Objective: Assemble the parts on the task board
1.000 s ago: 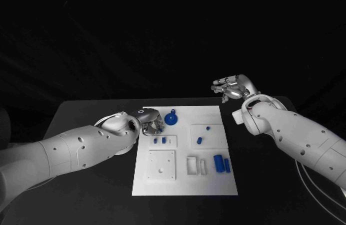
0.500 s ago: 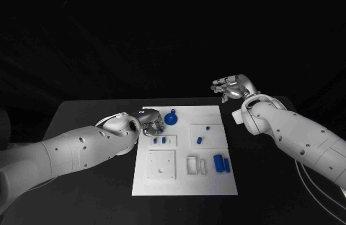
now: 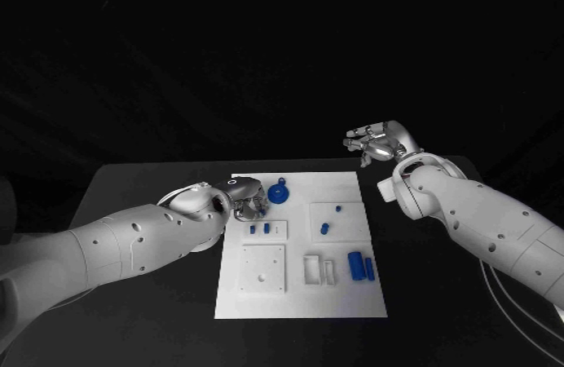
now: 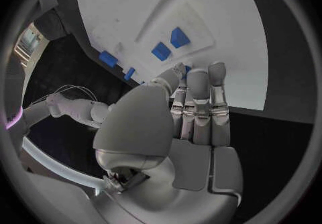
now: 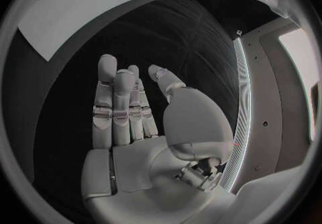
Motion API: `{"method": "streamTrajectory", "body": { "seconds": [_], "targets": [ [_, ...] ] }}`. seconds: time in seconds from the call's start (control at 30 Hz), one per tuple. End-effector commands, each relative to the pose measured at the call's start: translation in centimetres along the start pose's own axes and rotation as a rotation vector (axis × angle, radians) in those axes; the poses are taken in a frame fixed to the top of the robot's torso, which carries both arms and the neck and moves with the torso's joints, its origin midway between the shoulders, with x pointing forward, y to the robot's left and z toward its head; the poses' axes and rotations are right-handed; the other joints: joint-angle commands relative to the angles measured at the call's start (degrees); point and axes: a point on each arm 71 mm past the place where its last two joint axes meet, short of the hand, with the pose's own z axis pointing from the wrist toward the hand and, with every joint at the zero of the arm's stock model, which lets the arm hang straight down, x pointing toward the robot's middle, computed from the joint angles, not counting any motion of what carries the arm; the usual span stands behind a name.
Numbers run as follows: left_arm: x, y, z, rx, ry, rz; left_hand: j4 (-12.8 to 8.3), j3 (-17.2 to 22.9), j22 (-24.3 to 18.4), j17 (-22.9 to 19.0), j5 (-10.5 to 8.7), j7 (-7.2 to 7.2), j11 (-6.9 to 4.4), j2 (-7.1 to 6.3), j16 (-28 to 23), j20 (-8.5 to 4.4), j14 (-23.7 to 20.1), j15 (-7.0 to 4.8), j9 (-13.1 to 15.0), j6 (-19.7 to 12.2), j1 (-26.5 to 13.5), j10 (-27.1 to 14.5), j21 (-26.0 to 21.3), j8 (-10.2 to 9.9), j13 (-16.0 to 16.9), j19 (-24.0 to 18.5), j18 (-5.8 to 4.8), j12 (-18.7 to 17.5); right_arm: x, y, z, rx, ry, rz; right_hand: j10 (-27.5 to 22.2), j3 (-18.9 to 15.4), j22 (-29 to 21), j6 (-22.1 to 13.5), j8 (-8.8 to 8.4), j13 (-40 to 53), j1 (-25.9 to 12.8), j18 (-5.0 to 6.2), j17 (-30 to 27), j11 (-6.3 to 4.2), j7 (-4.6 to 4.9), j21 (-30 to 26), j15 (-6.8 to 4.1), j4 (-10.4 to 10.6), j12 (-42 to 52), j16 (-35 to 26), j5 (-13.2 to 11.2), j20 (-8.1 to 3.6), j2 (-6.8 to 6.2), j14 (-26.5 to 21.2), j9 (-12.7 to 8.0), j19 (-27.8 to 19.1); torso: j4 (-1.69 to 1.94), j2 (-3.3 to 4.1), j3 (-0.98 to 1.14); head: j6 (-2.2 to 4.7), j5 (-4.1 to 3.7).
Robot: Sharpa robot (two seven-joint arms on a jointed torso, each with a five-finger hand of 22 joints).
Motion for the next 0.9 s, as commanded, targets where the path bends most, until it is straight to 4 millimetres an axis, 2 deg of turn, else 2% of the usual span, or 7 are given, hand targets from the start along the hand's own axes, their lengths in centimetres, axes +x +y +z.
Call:
{"method": "streamTrajectory", "body": {
  "seconds": [0.03,0.2,0.43,0.6,0.77,0.83,0.9],
  "targets": [
    [0.78,-0.53,0.09,0.014,0.050,0.001,-0.11,-0.25,1.11,0.05,-0.36,-0.07,-0.14,0.40,-0.23,-0.20,-0.41,-0.10,0.08,0.39,0.57,0.18,-0.09,0.33,0.07,-0.48,0.70,0.13,0.14,0.12,-0.01,-0.010,0.008,-0.001,0.33,0.10,-0.07,-0.06,-0.16,0.09,-0.24,0.76,-0.06,0.10,0.44,0.18,0.07,0.35,0.03,0.32,0.35,0.33,-0.04,-0.23,-0.05,1.99,0.03,0.02,0.00,-0.04,-0.02],
    [0.94,-0.68,0.20,0.017,0.058,0.007,-0.34,-0.57,1.12,0.07,-0.35,-0.21,-0.34,0.64,-0.18,-0.27,-0.38,-0.19,0.10,1.05,0.60,0.77,0.02,0.36,0.10,-0.52,0.63,0.17,0.20,0.12,-0.01,-0.010,0.009,0.000,0.33,0.10,-0.07,-0.06,-0.16,0.09,-0.24,0.76,-0.06,0.10,0.44,0.18,0.07,0.35,0.03,0.32,0.35,0.33,-0.04,-0.23,-0.05,1.99,0.00,0.00,0.01,-0.17,0.02],
    [1.06,-0.70,0.17,0.020,0.064,0.010,-1.59,-1.57,1.14,0.22,-0.62,-0.75,-1.20,0.62,0.07,-0.88,-0.24,-0.84,0.15,3.61,0.87,3.39,0.31,0.38,0.12,-0.67,0.11,0.16,0.19,0.07,-0.03,-0.009,0.009,-0.001,0.31,0.25,-0.44,0.05,-0.16,0.28,-0.35,0.75,-0.22,0.09,0.41,0.44,0.06,0.24,-0.01,0.33,0.37,0.31,0.02,-0.22,-0.05,1.96,0.01,-0.01,-0.02,-0.17,-0.11],
    [1.01,-0.71,0.15,0.024,0.053,0.013,-1.91,-1.81,1.16,0.26,-0.72,-0.81,-1.30,0.61,0.15,-1.05,-0.26,-0.92,0.13,3.87,0.84,3.63,0.43,0.37,0.13,-0.70,-0.07,0.19,0.18,0.04,-0.04,-0.008,0.009,-0.001,0.31,0.25,-0.44,0.05,-0.16,0.28,-0.35,0.75,-0.22,0.09,0.41,0.44,0.06,0.24,-0.01,0.33,0.37,0.31,0.02,-0.22,-0.05,1.96,0.04,0.00,-0.01,-0.15,-0.12],
    [0.90,-0.71,0.12,0.027,0.036,0.013,-2.23,-2.01,1.18,0.37,-0.87,-0.64,-1.08,0.45,0.35,-0.98,-0.23,-0.76,0.05,3.04,0.82,2.98,0.64,0.30,0.11,-0.70,-0.07,0.18,0.15,0.00,-0.05,-0.008,0.008,-0.001,0.31,0.25,-0.44,0.05,-0.16,0.28,-0.35,0.75,-0.22,0.09,0.41,0.44,0.06,0.24,-0.01,0.33,0.37,0.31,0.02,-0.22,-0.05,1.96,0.04,-0.01,-0.03,-0.15,-0.10],
    [0.85,-0.69,0.11,0.027,0.030,0.012,-2.36,-2.04,1.18,0.39,-0.93,-0.45,-0.79,0.32,0.38,-0.85,-0.33,-0.60,0.01,2.13,0.78,2.16,0.74,0.27,0.10,-0.76,0.02,0.16,0.14,-0.02,-0.06,-0.007,0.008,-0.002,0.31,0.25,-0.44,0.05,-0.16,0.28,-0.35,0.75,-0.22,0.09,0.41,0.44,0.06,0.24,-0.01,0.33,0.37,0.31,0.02,-0.22,-0.05,1.96,0.03,-0.01,-0.03,-0.16,-0.10],
    [0.75,-0.67,0.10,0.030,0.016,0.011,-2.43,-1.86,1.15,0.37,-0.88,0.00,-0.29,-0.06,0.32,-0.69,-0.56,-0.35,-0.11,-0.16,0.63,0.92,0.75,0.20,0.08,-0.91,0.11,0.15,0.13,-0.05,-0.06,-0.006,0.009,-0.002,0.24,0.25,-0.49,0.02,-0.16,0.26,-0.37,0.76,-0.23,0.11,0.42,0.45,0.07,0.22,-0.06,0.33,0.37,0.32,0.01,-0.21,-0.05,1.95,0.04,0.00,-0.03,-0.13,-0.10]
  ]
}}
